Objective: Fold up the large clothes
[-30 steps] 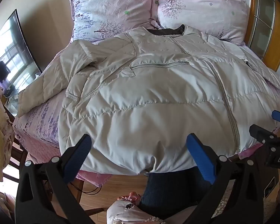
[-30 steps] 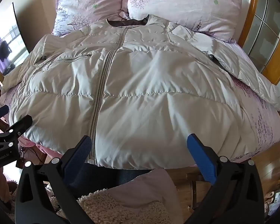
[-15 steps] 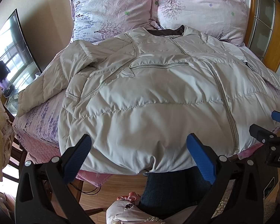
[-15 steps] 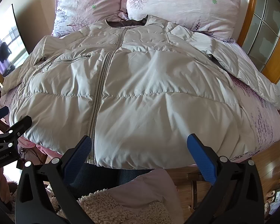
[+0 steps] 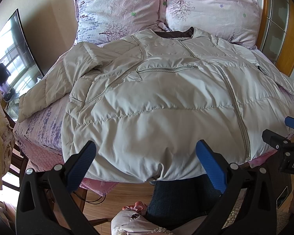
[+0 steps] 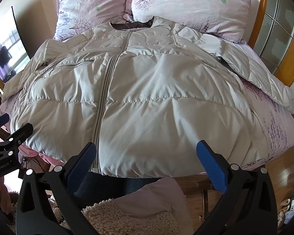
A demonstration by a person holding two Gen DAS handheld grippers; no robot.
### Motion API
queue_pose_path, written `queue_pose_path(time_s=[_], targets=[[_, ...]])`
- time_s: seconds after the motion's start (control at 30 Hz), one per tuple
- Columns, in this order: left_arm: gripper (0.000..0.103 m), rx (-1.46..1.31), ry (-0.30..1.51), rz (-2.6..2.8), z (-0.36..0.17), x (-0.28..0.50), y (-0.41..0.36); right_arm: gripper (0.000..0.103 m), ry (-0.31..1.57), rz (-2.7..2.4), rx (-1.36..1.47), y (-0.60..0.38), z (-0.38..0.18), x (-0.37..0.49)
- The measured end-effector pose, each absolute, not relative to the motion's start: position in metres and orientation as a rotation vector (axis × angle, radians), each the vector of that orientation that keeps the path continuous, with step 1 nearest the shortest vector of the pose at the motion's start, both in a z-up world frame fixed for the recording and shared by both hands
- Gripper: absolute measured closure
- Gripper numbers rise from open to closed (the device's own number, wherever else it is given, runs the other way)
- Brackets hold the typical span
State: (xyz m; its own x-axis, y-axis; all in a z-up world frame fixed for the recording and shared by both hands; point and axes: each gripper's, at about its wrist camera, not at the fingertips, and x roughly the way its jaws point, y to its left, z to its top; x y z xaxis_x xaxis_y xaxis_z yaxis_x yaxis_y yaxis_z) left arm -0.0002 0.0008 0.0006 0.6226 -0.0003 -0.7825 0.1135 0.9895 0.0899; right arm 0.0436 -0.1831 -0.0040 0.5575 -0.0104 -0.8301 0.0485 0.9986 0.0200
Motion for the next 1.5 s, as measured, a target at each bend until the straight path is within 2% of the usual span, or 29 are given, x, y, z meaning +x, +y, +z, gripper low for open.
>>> queue_pose_path(time_s=[1.5], targets=[[0.002, 0.129, 0.897, -0.07, 0.0016, -0.0036, -0.0012, 0.001, 0.976, -0.04, 0.067, -0.1872, -0.0067, 0.0461]])
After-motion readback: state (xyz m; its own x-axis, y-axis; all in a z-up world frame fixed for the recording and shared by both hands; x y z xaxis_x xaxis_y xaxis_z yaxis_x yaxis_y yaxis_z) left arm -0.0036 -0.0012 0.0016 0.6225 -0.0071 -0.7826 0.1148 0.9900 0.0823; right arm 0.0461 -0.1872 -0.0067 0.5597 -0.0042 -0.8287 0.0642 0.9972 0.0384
